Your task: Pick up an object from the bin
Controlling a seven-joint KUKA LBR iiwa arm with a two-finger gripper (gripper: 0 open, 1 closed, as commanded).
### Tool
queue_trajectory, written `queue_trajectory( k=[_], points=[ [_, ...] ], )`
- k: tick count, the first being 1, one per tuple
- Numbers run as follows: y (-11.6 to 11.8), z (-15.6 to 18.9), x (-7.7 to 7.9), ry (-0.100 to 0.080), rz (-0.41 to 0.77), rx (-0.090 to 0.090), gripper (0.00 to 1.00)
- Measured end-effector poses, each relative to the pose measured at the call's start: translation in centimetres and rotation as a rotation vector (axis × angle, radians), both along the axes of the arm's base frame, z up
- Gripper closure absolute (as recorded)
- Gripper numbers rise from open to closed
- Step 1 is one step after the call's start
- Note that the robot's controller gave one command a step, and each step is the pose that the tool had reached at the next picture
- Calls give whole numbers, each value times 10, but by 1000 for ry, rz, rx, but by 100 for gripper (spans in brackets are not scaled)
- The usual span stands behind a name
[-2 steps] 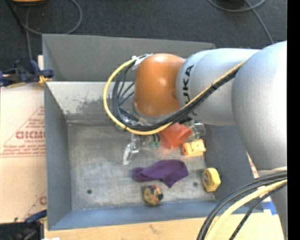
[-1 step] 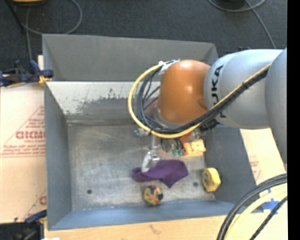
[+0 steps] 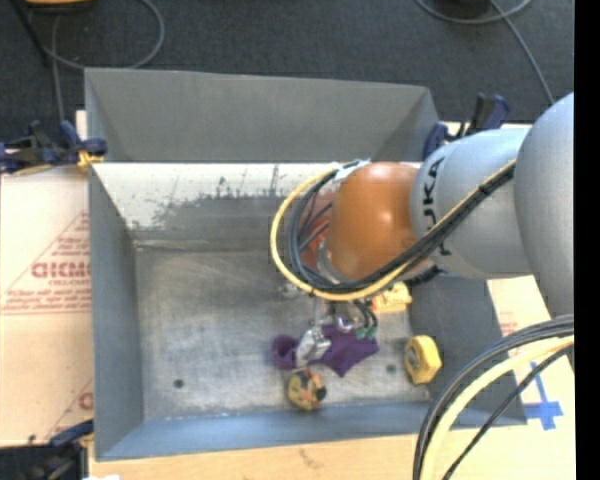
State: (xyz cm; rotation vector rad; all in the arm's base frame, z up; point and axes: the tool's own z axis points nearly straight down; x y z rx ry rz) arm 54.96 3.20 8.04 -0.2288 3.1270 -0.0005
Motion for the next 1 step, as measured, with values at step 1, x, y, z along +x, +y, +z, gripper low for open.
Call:
queue_trajectory(
  k=[1],
  points=[
    [2, 4, 1, 0, 3, 2, 100]
  ],
)
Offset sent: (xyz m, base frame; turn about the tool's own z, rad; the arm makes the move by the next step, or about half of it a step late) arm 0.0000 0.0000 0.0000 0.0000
